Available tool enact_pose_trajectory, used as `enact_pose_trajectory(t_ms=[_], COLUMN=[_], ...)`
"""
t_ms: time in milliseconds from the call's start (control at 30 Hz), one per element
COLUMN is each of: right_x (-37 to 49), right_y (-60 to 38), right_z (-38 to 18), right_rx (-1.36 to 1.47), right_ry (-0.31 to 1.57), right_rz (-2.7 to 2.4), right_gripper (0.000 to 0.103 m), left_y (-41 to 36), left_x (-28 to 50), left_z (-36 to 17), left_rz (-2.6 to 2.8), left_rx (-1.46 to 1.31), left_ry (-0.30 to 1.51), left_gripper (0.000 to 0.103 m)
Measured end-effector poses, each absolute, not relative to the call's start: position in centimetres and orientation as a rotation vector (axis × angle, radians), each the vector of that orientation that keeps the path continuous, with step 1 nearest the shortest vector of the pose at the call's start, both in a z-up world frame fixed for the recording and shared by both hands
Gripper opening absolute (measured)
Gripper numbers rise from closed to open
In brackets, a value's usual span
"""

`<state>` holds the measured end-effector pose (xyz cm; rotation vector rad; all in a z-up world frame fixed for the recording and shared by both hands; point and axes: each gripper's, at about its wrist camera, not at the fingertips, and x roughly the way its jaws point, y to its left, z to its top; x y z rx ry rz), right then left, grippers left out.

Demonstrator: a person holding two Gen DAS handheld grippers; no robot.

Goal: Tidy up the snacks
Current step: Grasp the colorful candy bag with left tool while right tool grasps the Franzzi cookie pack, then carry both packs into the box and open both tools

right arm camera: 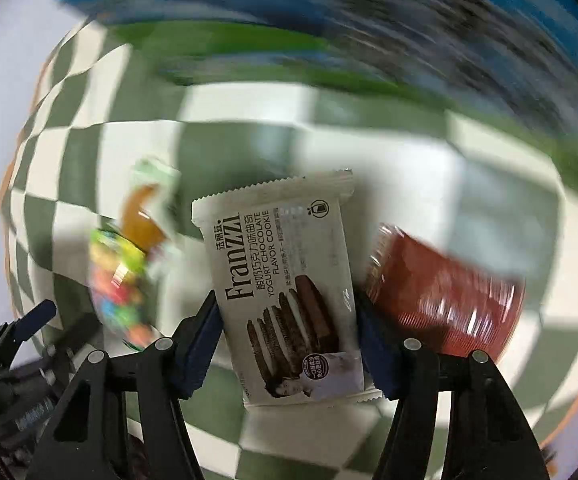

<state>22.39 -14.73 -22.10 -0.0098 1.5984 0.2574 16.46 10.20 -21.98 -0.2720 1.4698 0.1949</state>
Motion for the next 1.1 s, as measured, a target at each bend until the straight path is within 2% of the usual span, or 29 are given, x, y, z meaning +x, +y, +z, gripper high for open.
enact_pose_trajectory(t_ms=[67,167,200,233,333,400,467,800,1100], right_x=[21.9,22.3,22.5,22.8,24.1,24.3,23.6,16.9,16.4], right_y=[-16.4,-17.4,-17.6,-17.6,-17.0,-15.6,-15.0,-19.9,-21.2], right_z=[-22.5,-22.9,-22.8,-22.7,-22.5,-23.2,-22.9,-22.9,-24.0], right_rx=[0.068,0.18,0.183,0.174,0.115,0.022,-0.054,0.093,0.129], right_ry=[1.635,1.674,1.676,1.666,1.659,1.661,1.628,1.714,1.731], right_rz=[0.236,0.265,0.259,0.262,0.267,0.261,0.24,0.199,0.143], right_gripper=[0.067,0.076,0.076,0.076,0.076,0.074,0.062,0.061,0.061], left_y=[9.8,9.2,9.2,9.2,9.5,9.2,9.2,6.1,3.5], left_x=[17.5,18.8,19.1,19.2,18.7,17.7,16.2,8.8,11.5], left_z=[-22.6,-23.7,-24.1,-24.4,-24.6,-24.3,-24.2,-25.4,-27.0], left_rz=[0.153,0.105,0.099,0.103,0.104,0.105,0.105,0.041,0.037], left_rx=[-0.282,-0.302,-0.3,-0.296,-0.296,-0.303,-0.33,-0.32,-0.238], left_ry=[1.476,1.491,1.491,1.498,1.484,1.487,1.498,1.593,1.607], left_gripper=[0.085,0.082,0.066,0.055,0.051,0.05,0.05,0.05,0.051])
